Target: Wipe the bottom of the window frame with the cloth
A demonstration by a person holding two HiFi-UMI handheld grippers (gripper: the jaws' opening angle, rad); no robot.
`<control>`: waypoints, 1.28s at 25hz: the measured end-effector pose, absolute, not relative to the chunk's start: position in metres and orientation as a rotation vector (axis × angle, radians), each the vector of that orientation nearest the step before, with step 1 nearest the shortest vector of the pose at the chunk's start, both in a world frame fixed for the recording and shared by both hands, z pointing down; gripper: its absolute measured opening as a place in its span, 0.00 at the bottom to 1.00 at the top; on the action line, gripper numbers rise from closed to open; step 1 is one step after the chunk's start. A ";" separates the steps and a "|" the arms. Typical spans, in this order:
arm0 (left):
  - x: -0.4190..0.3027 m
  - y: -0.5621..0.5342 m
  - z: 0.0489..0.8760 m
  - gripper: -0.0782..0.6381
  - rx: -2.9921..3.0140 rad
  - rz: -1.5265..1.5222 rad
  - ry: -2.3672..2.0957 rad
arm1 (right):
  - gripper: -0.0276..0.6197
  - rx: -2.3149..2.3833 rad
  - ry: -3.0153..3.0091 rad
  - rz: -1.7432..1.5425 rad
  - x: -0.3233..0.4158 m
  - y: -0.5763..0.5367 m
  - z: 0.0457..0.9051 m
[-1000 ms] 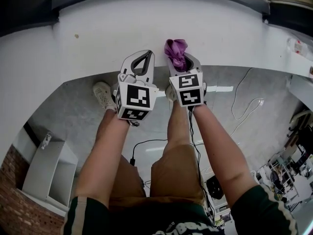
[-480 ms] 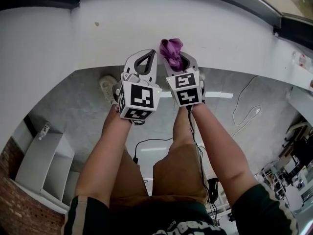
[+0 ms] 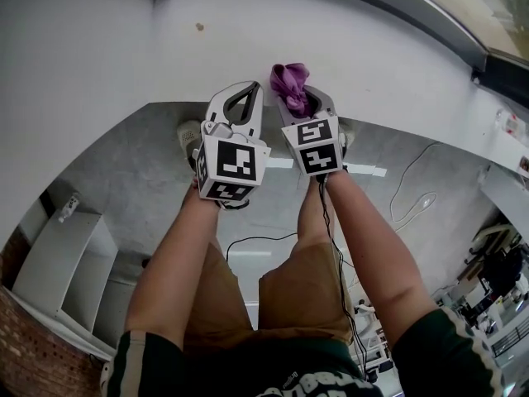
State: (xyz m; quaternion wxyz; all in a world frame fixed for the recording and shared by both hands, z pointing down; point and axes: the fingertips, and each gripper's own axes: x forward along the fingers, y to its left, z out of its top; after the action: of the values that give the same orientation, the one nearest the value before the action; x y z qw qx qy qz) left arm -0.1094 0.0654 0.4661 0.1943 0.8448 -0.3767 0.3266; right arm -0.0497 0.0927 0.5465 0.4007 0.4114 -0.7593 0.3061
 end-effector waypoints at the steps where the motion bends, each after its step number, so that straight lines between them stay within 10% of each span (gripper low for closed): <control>1: -0.115 0.064 0.466 0.11 2.364 0.913 -1.063 | 0.30 1.033 -1.924 0.773 -0.055 0.092 0.546; 32: -0.263 0.068 0.467 0.11 2.151 0.876 -1.303 | 0.30 0.366 -2.203 0.568 -0.269 0.079 0.539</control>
State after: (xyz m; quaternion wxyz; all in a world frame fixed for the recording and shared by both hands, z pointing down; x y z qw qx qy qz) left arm -0.2630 0.0683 0.4666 0.2369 0.7847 -0.4755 0.3196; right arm -0.2688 0.0791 0.5387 0.4063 0.1452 -0.8735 0.2252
